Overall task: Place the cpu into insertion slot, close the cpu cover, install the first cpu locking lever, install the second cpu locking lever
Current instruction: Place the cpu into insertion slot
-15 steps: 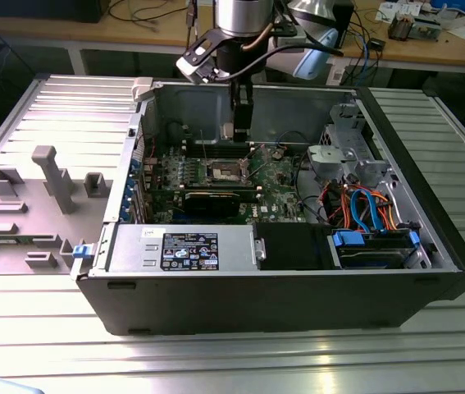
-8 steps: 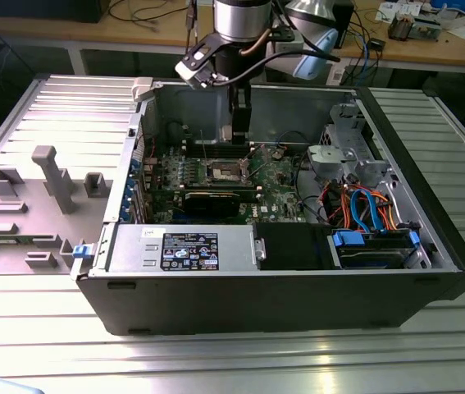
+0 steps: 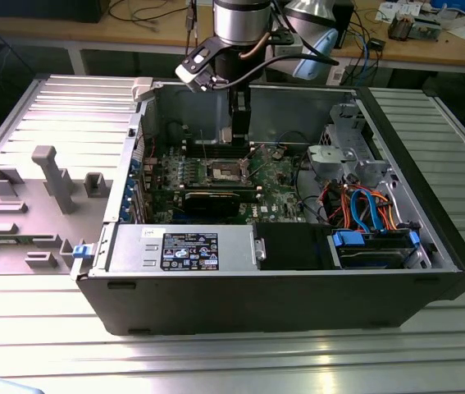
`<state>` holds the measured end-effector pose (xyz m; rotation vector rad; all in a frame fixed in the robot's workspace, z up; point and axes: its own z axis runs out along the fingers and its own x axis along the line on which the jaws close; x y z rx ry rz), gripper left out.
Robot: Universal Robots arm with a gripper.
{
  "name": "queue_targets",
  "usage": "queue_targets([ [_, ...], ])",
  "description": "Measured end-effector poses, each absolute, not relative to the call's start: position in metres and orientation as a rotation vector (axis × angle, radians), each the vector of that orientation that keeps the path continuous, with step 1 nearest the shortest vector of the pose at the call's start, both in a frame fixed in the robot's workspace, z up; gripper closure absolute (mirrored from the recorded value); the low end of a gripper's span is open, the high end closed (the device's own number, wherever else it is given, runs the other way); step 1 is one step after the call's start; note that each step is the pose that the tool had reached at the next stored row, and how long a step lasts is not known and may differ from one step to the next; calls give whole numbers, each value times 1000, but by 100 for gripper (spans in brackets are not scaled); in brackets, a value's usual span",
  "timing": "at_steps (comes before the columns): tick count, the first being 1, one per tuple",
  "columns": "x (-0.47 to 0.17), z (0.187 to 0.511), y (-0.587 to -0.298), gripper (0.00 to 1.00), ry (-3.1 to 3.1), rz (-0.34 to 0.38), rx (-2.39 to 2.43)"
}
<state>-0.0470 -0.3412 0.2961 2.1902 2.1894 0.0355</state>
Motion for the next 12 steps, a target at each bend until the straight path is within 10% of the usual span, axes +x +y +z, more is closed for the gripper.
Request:
queue_targets([
  [12,-47,296,-341,46,2189,34,2189],
])
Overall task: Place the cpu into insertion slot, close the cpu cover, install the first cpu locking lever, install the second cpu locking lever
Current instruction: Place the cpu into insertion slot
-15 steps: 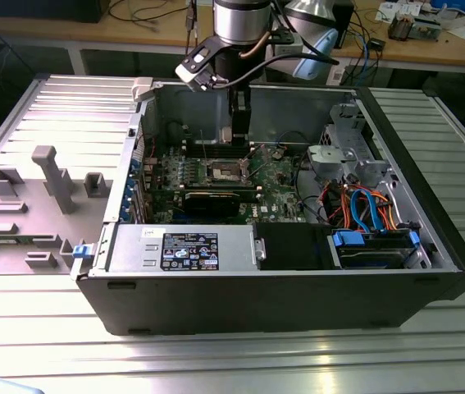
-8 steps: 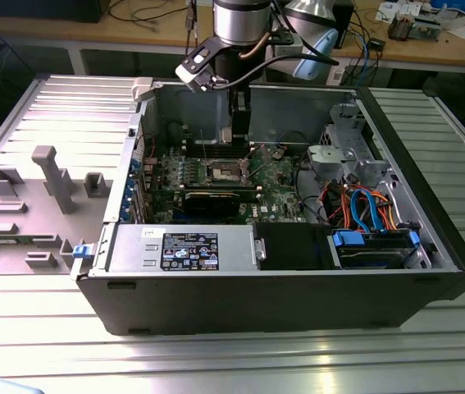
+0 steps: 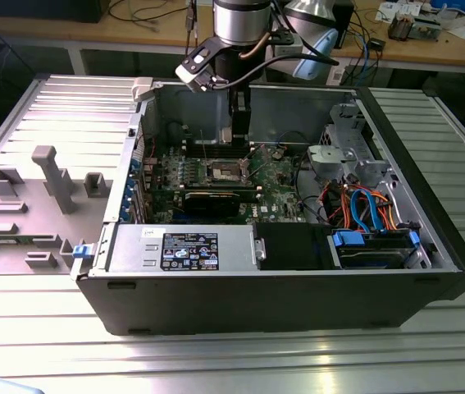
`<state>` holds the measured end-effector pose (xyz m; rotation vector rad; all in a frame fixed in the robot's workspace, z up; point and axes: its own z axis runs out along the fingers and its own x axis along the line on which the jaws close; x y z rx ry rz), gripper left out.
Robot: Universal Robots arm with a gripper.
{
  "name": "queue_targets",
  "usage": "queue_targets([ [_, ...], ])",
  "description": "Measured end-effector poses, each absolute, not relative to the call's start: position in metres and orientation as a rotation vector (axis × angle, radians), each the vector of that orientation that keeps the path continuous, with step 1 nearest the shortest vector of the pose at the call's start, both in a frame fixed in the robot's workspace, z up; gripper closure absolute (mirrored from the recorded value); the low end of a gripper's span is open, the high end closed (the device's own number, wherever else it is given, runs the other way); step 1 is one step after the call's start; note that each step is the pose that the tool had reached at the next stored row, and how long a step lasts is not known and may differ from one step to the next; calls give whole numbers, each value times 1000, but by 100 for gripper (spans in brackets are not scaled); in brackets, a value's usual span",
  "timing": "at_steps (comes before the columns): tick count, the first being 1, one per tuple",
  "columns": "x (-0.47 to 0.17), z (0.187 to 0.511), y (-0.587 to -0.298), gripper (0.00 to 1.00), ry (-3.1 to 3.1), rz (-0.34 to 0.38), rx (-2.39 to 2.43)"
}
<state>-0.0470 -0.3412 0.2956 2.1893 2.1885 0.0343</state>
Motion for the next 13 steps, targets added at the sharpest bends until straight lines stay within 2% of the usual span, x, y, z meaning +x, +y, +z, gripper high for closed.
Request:
queue_targets([
  [13,-47,273,-341,46,2189,35,2190],
])
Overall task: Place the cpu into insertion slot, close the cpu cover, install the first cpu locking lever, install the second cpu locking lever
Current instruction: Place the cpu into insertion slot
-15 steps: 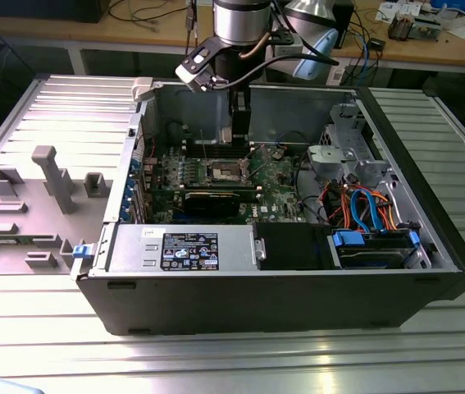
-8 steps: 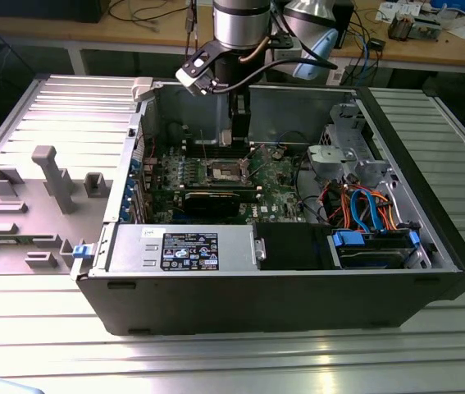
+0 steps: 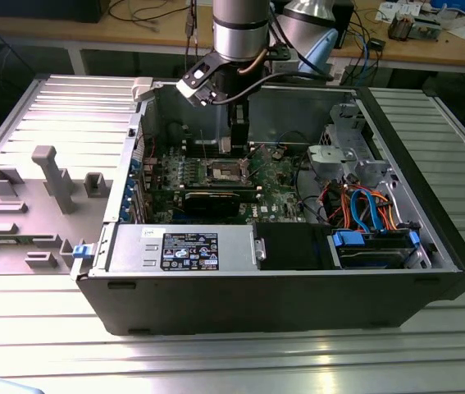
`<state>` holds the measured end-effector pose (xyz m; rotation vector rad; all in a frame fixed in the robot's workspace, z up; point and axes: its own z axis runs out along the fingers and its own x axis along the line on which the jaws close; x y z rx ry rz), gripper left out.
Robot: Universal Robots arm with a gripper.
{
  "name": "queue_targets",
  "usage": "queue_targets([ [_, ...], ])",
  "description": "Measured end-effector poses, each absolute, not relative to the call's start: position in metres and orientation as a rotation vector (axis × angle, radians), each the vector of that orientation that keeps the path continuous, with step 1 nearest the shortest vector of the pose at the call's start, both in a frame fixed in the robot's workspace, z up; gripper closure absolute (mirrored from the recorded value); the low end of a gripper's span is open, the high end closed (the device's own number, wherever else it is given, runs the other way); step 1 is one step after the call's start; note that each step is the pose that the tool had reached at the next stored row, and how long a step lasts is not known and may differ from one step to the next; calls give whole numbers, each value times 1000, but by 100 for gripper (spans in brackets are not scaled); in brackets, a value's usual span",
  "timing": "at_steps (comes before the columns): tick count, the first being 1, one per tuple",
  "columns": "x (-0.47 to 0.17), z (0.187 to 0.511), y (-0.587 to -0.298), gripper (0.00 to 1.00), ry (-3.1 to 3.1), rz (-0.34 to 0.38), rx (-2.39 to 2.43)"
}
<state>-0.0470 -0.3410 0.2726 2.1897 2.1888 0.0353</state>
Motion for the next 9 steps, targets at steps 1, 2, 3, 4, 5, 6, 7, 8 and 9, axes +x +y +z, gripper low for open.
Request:
queue_targets([
  [1,-47,271,-341,46,2189,35,2190],
  [2,-47,269,-341,46,2189,35,2190],
  [3,-47,268,-341,46,2189,35,2190],
  [4,-47,266,-341,46,2189,35,2190],
  [5,-47,265,-341,46,2189,35,2190],
  [6,-47,264,-341,46,2189,35,2190],
  [7,-47,263,-341,46,2189,36,2190],
  [8,-47,262,-341,46,2189,36,2190],
  [9,-47,262,-341,46,2189,36,2190],
])
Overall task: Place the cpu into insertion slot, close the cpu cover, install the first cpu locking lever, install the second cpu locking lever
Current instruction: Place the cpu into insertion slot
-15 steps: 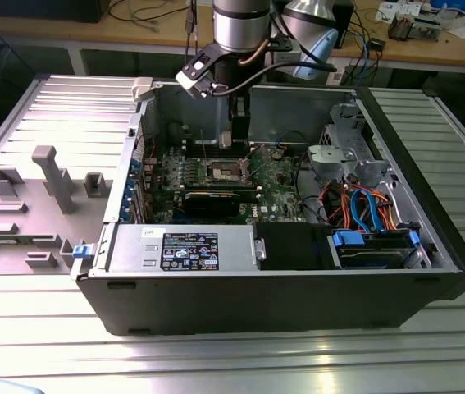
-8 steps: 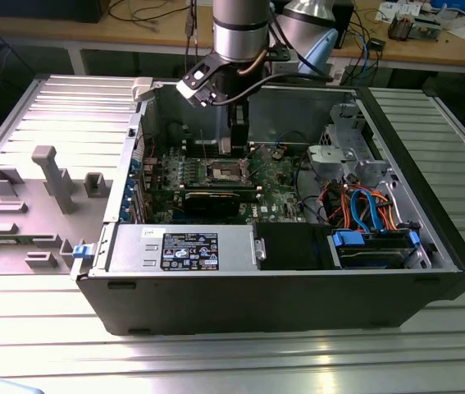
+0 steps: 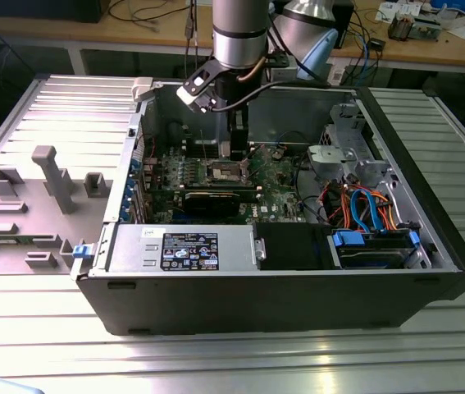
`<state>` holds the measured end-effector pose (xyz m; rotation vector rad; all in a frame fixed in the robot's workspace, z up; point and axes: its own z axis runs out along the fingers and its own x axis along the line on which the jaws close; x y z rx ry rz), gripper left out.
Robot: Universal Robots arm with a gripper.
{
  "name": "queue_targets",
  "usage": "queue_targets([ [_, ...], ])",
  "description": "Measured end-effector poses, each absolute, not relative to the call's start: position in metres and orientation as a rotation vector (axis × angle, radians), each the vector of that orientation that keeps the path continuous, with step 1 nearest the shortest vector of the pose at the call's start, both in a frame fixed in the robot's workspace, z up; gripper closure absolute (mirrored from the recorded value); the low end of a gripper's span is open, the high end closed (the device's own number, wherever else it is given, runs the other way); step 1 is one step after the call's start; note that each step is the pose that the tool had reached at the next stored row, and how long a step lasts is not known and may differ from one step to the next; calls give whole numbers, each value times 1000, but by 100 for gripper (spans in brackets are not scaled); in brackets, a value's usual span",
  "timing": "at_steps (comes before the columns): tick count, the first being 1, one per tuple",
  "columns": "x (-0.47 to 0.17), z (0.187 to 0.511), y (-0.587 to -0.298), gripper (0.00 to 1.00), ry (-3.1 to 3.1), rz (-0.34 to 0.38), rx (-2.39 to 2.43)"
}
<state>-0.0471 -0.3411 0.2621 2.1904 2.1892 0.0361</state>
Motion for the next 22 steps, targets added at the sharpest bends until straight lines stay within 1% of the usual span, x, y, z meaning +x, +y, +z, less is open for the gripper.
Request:
queue_targets([
  [12,-47,261,-341,46,2190,38,2191],
  [22,-47,244,-341,46,2190,38,2191],
])
